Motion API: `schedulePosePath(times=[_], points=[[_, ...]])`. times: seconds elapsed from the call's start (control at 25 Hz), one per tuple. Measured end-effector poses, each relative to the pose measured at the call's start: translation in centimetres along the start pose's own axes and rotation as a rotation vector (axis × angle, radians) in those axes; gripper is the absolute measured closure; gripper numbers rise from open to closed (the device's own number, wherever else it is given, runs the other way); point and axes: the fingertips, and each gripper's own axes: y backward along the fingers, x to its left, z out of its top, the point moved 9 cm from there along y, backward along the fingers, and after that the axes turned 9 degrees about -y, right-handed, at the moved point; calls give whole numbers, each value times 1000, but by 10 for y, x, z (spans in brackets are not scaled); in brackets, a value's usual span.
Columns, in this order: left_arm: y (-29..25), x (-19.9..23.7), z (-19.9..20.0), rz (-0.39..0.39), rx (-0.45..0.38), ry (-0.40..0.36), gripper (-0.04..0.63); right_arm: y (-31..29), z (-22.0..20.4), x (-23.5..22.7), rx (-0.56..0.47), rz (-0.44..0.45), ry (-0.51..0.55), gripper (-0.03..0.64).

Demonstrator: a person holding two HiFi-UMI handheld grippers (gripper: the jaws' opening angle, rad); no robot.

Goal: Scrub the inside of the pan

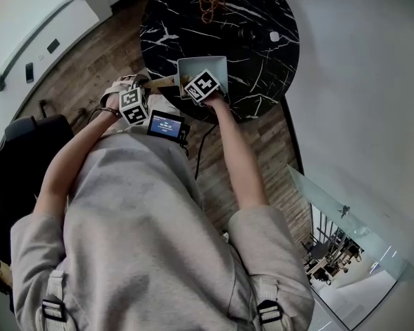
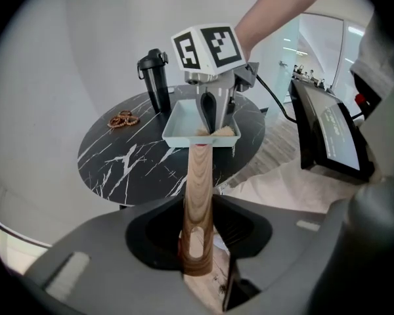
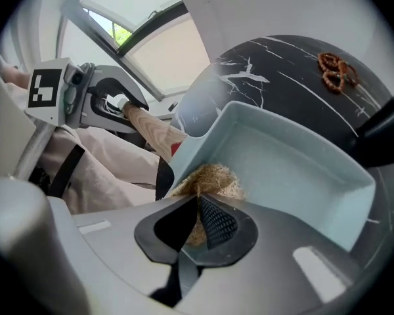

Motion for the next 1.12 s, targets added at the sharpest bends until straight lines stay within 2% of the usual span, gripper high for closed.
schedulePosePath(times=[0.16, 0.24, 0.4, 0.52, 0.6, 0.68, 0.8, 0.92, 1.12], points=[[-1, 0, -1, 5, -5, -13, 460, 10, -12, 1, -59, 60, -104, 591], [-1, 0, -1, -7, -15, -13, 460, 18, -21, -1, -129, 107, -212, 591], [5, -1, -3, -10, -50, 5, 457, 41, -40, 9, -391, 304, -502, 589], [21, 8, -4, -15, -141, 92, 454, 71, -49, 31, -617, 385, -589, 589], [39, 16, -3, -5, -226, 172, 463, 97, -59, 47, -731, 374, -592, 589], [58, 19, 3, 12, -307, 212, 477, 122, -74, 60, -819, 315, -575, 589], [83, 12, 21, 25, -428, 227, 495, 157, -96, 78, -953, 227, -559, 589], [112, 7, 45, 70, -551, 218, 514, 187, -111, 95, -1106, 158, -557, 588], [175, -6, 79, 138, -714, 270, 531, 213, -144, 130, -1352, 127, -612, 583]])
